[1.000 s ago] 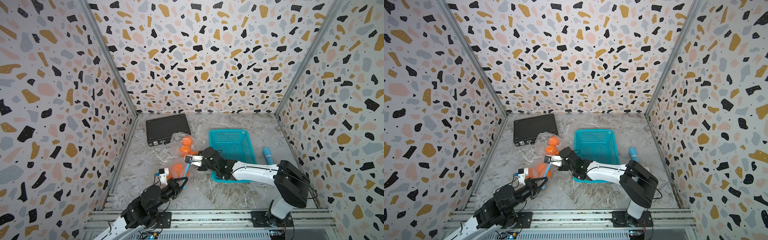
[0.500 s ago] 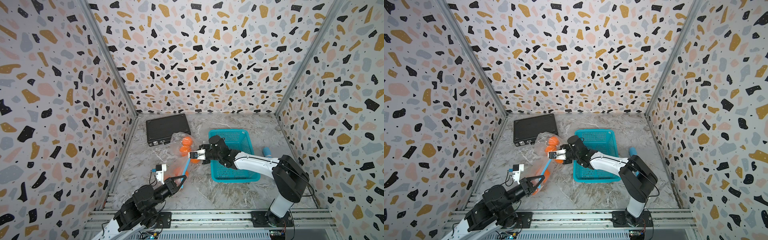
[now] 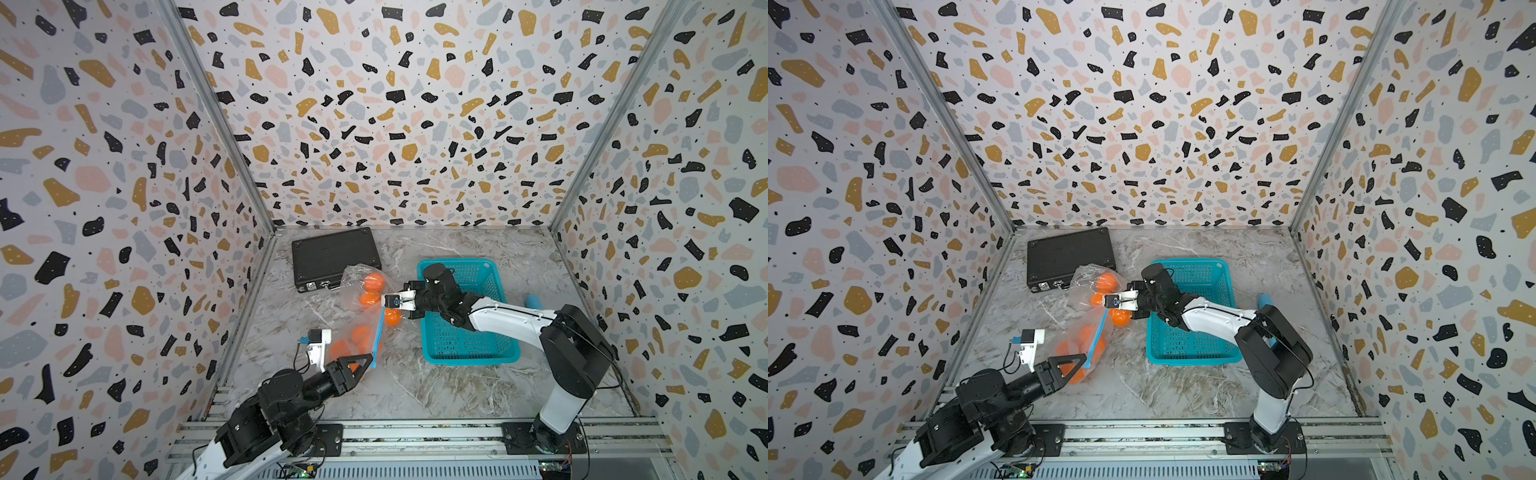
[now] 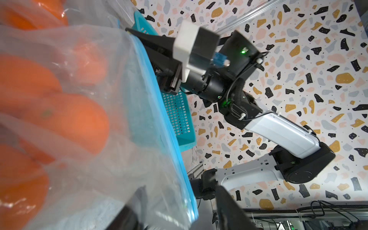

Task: Open the zip-top bag and take out the orange
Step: Open the zipper of the food storage bag at the center of the board.

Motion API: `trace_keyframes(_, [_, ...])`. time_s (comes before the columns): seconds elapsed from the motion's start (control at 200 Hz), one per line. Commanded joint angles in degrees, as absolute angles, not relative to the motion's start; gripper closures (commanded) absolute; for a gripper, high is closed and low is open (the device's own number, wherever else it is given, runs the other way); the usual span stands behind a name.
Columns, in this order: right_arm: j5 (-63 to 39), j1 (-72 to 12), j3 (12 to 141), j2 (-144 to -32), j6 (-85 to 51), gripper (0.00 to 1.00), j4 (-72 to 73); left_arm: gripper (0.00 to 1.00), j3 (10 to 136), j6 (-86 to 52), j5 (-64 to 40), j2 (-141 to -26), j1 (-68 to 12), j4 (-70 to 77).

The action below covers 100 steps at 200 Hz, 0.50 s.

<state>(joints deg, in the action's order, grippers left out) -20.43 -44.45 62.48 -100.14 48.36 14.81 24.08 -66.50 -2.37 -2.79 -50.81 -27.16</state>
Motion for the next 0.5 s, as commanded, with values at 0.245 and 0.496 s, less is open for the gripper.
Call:
trace_keyframes(0.245, [-24.48, -45.75, 58.4, -94.34, 44.34, 0.92, 18.27, 0.15, 39.8, -45.79, 12.79, -17.24, -50.9, -38.96])
trace_keyframes(0.496, [-27.4, -46.04, 57.9, -92.61, 42.25, 0.92, 17.09, 0.19, 43.83, -37.6, 17.51, -35.08, -50.94, -38.3])
